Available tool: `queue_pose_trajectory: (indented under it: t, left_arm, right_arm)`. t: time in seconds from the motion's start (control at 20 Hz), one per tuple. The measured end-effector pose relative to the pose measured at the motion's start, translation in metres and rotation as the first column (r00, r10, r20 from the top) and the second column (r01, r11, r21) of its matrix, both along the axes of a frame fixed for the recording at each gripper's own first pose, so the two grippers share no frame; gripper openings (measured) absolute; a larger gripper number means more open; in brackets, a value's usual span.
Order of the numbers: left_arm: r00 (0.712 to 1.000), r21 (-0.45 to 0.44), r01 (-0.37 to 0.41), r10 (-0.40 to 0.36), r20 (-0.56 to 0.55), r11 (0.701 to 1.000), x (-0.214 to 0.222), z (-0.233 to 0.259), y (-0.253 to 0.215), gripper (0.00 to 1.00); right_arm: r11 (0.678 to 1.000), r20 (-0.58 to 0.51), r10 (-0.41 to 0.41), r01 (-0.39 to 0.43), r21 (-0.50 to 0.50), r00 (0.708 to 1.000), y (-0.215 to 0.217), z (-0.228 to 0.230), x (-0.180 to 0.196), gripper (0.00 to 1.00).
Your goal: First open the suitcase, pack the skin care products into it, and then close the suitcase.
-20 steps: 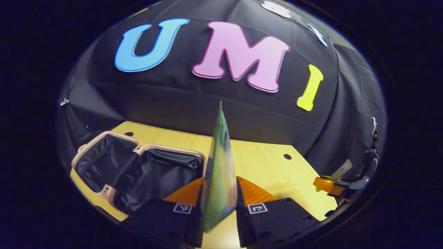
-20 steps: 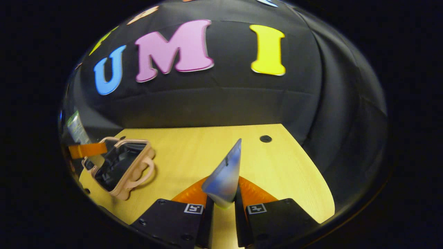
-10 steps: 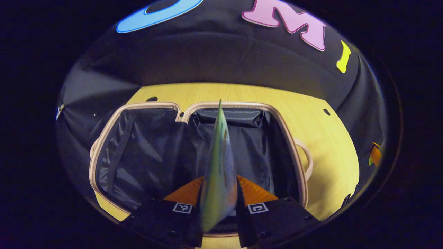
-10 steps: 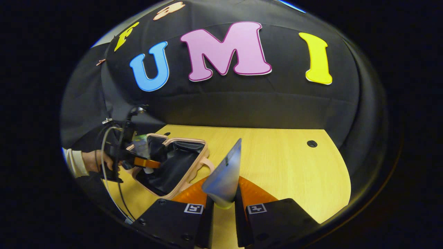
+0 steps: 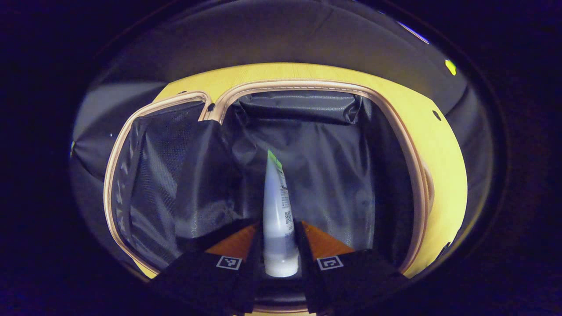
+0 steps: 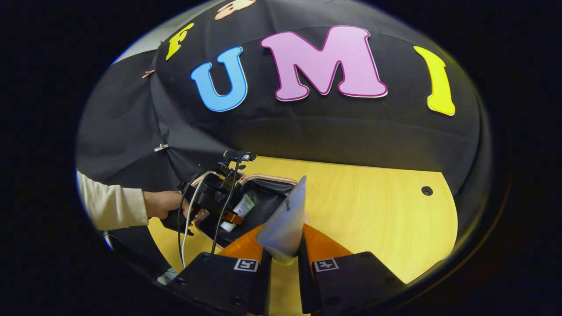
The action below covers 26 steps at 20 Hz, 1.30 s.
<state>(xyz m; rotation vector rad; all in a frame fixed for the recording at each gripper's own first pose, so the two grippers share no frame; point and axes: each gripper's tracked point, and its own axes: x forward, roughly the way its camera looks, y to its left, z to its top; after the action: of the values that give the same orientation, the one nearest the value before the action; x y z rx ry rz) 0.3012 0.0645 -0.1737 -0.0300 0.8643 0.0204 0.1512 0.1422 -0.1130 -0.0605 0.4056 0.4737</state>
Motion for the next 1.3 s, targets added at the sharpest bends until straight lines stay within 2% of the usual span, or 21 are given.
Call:
queue_pose_trajectory:
  t: [0.05, 0.15, 0.25, 0.35, 0.45, 0.5, 0.55, 0.6, 0.7, 0.75, 0.8, 0.85, 0.9, 0.95, 1.0, 1.05, 1.1, 1.15, 1.2, 1.25, 1.3]
  left_arm:
    - [0.999, -0.006, 0.002, -0.001, 0.040, 1.000, -0.002, 0.010, 0.002, 0.49]
    - [0.981, -0.029, -0.004, 0.009, 0.193, 1.000, -0.015, 0.051, 0.007, 0.78]
    - [0.936, -0.023, -0.020, 0.027, 0.350, 1.000, -0.038, 0.097, 0.026, 0.99]
    - [0.867, -0.001, -0.100, 0.087, 0.491, 0.995, -0.073, 0.132, 0.052, 0.98]
    - [0.820, -0.007, -0.118, 0.102, 0.563, 0.993, -0.113, 0.155, 0.071, 0.98]
    - [0.804, -0.013, -0.137, 0.119, 0.582, 0.991, -0.136, 0.158, 0.084, 0.96]
    - [0.801, -0.031, -0.163, 0.150, 0.580, 0.986, -0.158, 0.156, 0.094, 0.98]
    - [0.786, -0.071, -0.188, 0.193, 0.588, 0.980, -0.182, 0.155, 0.099, 0.99]
    - [0.759, -0.174, -0.178, 0.247, 0.602, 0.969, -0.227, 0.150, 0.093, 0.96]
    - [0.755, -0.203, -0.189, 0.275, 0.595, 0.961, -0.249, 0.143, 0.095, 0.93]
    - [0.756, -0.217, -0.202, 0.293, 0.585, 0.955, -0.267, 0.135, 0.099, 0.96]
    - [0.754, -0.218, -0.214, 0.303, 0.583, 0.952, -0.282, 0.129, 0.106, 0.96]
    - [0.756, -0.210, -0.222, 0.304, 0.579, 0.952, -0.298, 0.122, 0.113, 0.96]
    - [0.771, -0.206, -0.221, 0.300, 0.562, 0.953, -0.311, 0.112, 0.118, 0.96]
    - [0.779, -0.212, -0.220, 0.302, 0.550, 0.952, -0.317, 0.108, 0.121, 0.96]
    - [0.781, -0.224, -0.224, 0.312, 0.541, 0.949, -0.318, 0.103, 0.126, 0.96]
    - [0.784, -0.238, -0.226, 0.322, 0.531, 0.945, -0.321, 0.100, 0.130, 0.96]
    - [0.783, -0.250, -0.232, 0.333, 0.526, 0.940, -0.323, 0.098, 0.133, 0.96]
    - [0.778, -0.254, -0.238, 0.340, 0.528, 0.938, -0.324, 0.097, 0.139, 0.96]
    - [0.775, -0.252, -0.244, 0.345, 0.530, 0.936, -0.326, 0.097, 0.143, 0.96]
    - [0.773, -0.247, -0.249, 0.345, 0.532, 0.937, -0.325, 0.097, 0.149, 0.96]
  right_arm:
    - [1.000, 0.003, -0.006, 0.006, -0.002, 1.000, 0.006, 0.001, 0.004, 0.31]
    - [1.000, -0.016, -0.017, 0.017, 0.004, 1.000, 0.026, -0.002, 0.009, 0.30]
    - [0.999, -0.009, -0.035, 0.035, -0.014, 0.999, 0.042, -0.003, 0.017, 0.30]
    - [0.997, 0.020, -0.026, 0.028, -0.077, 0.999, 0.063, -0.009, 0.026, 0.30]
    - [0.996, -0.027, -0.013, 0.011, -0.089, 1.000, 0.093, -0.029, 0.028, 0.30]
    - [0.997, -0.069, -0.008, 0.003, -0.080, 0.998, 0.110, -0.042, 0.030, 0.31]
    - [0.998, -0.119, -0.025, 0.018, -0.058, 0.993, 0.125, -0.053, 0.032, 0.31]
    - [0.998, -0.152, -0.041, 0.033, -0.056, 0.987, 0.141, -0.067, 0.036, 0.30]
    - [0.993, -0.168, -0.054, 0.035, -0.114, 0.984, 0.157, -0.091, 0.047, 0.31]
    - [0.988, -0.201, -0.063, 0.032, -0.151, 0.978, 0.163, -0.110, 0.051, 0.30]
    - [0.986, -0.275, -0.082, 0.038, -0.161, 0.958, 0.166, -0.131, 0.050, 0.22]
    - [0.984, -0.355, -0.122, 0.065, -0.167, 0.927, 0.169, -0.150, 0.048, 0.39]
    - [0.982, -0.391, -0.149, 0.089, -0.168, 0.908, 0.168, -0.161, 0.049, 0.24]
    - [0.973, -0.374, -0.193, 0.128, -0.194, 0.907, 0.169, -0.175, 0.066, 0.31]
    - [0.966, -0.387, -0.211, 0.133, -0.220, 0.897, 0.168, -0.186, 0.068, 0.31]
    - [0.959, -0.410, -0.235, 0.143, -0.244, 0.881, 0.166, -0.197, 0.068, 0.39]
    - [0.953, -0.438, -0.257, 0.150, -0.264, 0.861, 0.164, -0.207, 0.066, 0.22]
    - [0.948, -0.462, -0.276, 0.159, -0.276, 0.843, 0.163, -0.215, 0.065, 0.23]
    - [0.942, -0.464, -0.293, 0.169, -0.291, 0.836, 0.160, -0.218, 0.065, 0.31]
    - [0.939, -0.461, -0.299, 0.173, -0.296, 0.835, 0.159, -0.219, 0.066, 0.32]
    - [0.938, -0.448, -0.302, 0.179, -0.296, 0.842, 0.158, -0.215, 0.066, 0.26]
